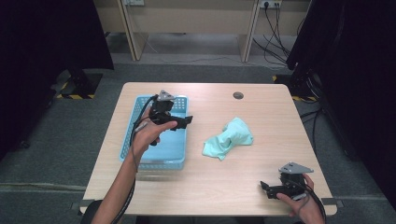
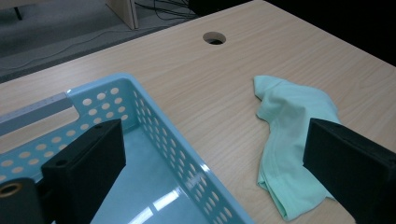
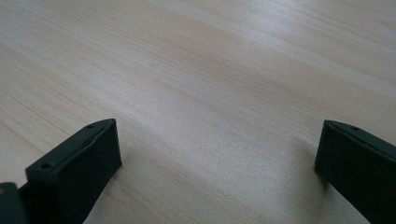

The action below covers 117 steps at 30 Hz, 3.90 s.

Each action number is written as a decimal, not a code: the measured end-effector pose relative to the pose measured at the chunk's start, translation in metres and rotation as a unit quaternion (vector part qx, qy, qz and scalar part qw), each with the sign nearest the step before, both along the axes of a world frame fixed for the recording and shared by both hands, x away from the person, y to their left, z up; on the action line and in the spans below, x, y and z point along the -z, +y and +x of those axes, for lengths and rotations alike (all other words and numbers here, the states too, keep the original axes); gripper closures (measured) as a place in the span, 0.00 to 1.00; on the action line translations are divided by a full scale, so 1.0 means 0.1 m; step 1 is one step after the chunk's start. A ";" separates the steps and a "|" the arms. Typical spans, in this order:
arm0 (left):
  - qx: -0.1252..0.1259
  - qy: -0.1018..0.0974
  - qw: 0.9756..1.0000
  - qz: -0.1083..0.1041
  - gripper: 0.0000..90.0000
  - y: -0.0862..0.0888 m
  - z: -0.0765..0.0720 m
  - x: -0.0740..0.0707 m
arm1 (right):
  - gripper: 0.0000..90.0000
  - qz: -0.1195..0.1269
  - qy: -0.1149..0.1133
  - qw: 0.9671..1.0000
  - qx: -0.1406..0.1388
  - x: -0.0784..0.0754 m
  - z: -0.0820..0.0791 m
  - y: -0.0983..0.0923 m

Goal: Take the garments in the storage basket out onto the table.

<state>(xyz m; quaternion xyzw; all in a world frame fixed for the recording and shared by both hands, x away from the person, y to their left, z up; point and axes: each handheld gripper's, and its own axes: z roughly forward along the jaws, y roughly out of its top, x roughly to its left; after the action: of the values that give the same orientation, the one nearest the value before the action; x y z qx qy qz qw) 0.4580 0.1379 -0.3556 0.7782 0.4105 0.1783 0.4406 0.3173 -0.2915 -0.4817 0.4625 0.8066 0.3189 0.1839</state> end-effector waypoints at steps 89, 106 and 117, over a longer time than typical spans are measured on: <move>0.024 -0.052 0.998 -0.004 0.05 0.47 -0.97 0.04 | 0.00 0.000 0.000 1.000 0.000 0.00 0.00 0.00; 0.021 -0.055 0.998 -0.004 0.05 0.54 -1.11 0.07 | 0.00 0.000 0.000 1.000 0.000 0.00 0.00 0.00; 0.023 -0.056 0.998 -0.008 0.05 0.58 -1.20 0.11 | 0.00 0.000 0.000 1.000 0.000 0.00 0.00 0.00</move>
<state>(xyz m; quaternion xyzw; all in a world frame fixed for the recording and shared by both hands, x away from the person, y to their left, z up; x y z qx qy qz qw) 0.3377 0.1961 -0.3669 0.7725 0.3691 0.2078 0.4731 0.3174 -0.2914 -0.4817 0.4628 0.8062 0.3192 0.1841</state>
